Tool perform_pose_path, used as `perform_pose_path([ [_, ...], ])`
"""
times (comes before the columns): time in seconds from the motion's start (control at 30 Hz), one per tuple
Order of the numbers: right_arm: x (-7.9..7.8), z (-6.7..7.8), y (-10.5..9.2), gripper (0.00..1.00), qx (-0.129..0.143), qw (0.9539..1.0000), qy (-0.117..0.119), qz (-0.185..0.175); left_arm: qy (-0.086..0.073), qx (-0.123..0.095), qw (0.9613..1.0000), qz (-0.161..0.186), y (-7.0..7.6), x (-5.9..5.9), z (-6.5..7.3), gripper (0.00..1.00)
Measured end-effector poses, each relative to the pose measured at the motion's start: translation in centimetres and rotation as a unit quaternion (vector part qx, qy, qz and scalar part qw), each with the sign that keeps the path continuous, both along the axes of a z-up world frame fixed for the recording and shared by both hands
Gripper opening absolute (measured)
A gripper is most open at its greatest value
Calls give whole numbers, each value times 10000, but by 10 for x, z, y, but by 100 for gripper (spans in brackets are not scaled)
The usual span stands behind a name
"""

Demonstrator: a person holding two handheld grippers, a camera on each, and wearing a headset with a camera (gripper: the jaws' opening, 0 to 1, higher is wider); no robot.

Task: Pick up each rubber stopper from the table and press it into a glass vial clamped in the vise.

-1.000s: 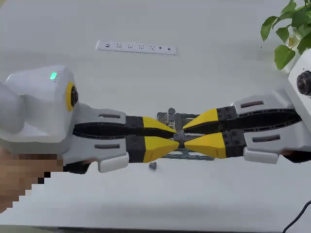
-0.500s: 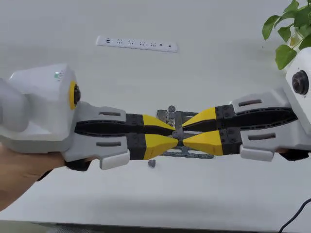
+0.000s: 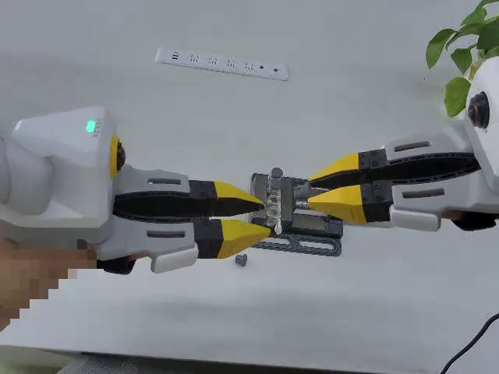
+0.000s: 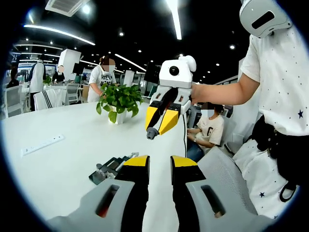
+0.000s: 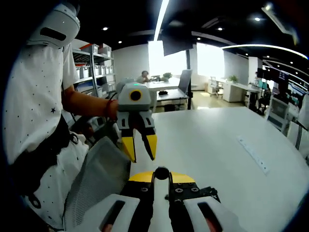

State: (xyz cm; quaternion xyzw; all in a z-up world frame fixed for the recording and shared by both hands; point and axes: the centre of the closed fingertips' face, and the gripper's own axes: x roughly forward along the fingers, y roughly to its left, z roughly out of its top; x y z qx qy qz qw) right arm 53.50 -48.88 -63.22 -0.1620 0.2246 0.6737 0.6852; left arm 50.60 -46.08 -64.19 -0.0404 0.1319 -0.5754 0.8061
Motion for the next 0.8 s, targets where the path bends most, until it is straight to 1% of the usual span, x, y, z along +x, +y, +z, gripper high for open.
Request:
perform_pose_path([
  [0.03,3,-2,0,5,-57,10000,-4,-17,6,23,10000,34,1,1,-2,17],
  [0.1,10,-9,-1,5,-256,9996,-30,-68,7,73,9999,126,5,3,-7,20],
  [0.13,15,-12,-1,5,-360,9993,-43,-72,-11,110,9998,180,7,5,-10,21],
  [0.17,17,-14,-1,5,-422,9991,-38,-81,-66,129,9997,208,8,6,-12,23],
  [0.2,21,-17,-2,5,-504,9987,-34,-112,-77,159,9996,241,9,7,-14,25],
  [0.3,34,-29,-3,5,-863,9961,-97,-118,-2,247,9991,337,14,11,-24,29],
  [0.37,41,-36,-3,5,-1062,9942,-102,-145,-79,369,9984,424,17,14,-29,33],
  [0.4,46,-41,-4,5,-1225,9923,-135,-130,-34,398,9983,430,18,14,-33,36],
  [0.43,51,-45,-4,5,-1315,9911,-155,-118,-6,419,9981,445,19,15,-36,38],
  [0.47,55,-51,-3,5,-1417,9897,-157,-94,-12,449,9979,468,20,16,-39,39],
  [0.53,60,-56,-2,5,-1548,9878,-149,-72,-19,492,9976,496,22,17,-43,42],
  [0.57,64,-62,-2,5,-1692,9854,-163,-38,-3,507,9973,535,23,19,-45,44],
  [0.63,70,-71,-1,5,-1884,9819,-208,26,3,530,9971,541,24,19,-49,46],
  [0.7,73,-76,1,5,-1978,9801,-154,63,-6,561,9968,565,26,21,-51,47],
  [0.77,75,-83,2,5,-2185,9755,-202,142,-2,568,9966,590,28,21,-55,50],
  [0.8,78,-88,2,5,-2332,9718,-265,208,-15,605,9962,620,29,23,-57,52],
])
